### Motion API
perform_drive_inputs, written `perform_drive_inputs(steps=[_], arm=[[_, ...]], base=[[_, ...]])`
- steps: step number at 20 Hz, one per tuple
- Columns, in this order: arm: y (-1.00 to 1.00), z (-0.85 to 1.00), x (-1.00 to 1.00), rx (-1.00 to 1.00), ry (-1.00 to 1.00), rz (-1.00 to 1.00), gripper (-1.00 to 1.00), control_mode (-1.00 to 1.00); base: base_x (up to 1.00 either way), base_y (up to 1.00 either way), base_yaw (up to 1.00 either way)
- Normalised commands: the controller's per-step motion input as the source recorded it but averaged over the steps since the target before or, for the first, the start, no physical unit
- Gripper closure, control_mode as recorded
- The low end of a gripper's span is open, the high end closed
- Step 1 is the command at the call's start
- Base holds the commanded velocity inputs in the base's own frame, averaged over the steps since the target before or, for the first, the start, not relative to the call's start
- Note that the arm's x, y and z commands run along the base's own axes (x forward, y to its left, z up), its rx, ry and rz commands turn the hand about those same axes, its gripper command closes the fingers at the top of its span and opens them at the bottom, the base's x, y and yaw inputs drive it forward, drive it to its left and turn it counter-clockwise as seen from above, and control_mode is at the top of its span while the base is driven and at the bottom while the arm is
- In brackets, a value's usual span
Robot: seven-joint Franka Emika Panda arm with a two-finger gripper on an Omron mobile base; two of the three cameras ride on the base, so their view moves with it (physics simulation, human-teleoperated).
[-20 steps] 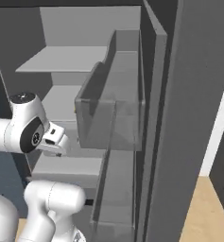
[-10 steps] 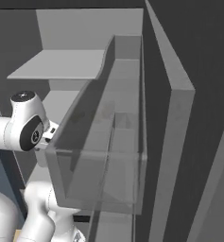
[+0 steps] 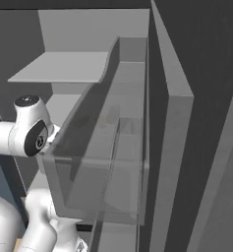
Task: Place one potato and one steak in each tupperware on the nearby counter, to pack two identical lunches.
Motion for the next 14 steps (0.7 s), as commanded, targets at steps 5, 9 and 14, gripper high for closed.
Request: perform_drive_inputs(steps=[5, 9, 14], arm=[[0.13, 0.06, 0.83, 0.0, -0.27, 0.0, -1.0, -1.0], [0.11, 0.02, 0.72, 0.0, -0.13, -0.01, -1.0, -1.0], [0.01, 0.0, 0.72, 0.03, 0.0, -0.03, -1.0, -1.0]], base=[[0.0, 0.0, 0.0], [0.0, 0.0, 0.0], [0.0, 0.0, 0.0]])
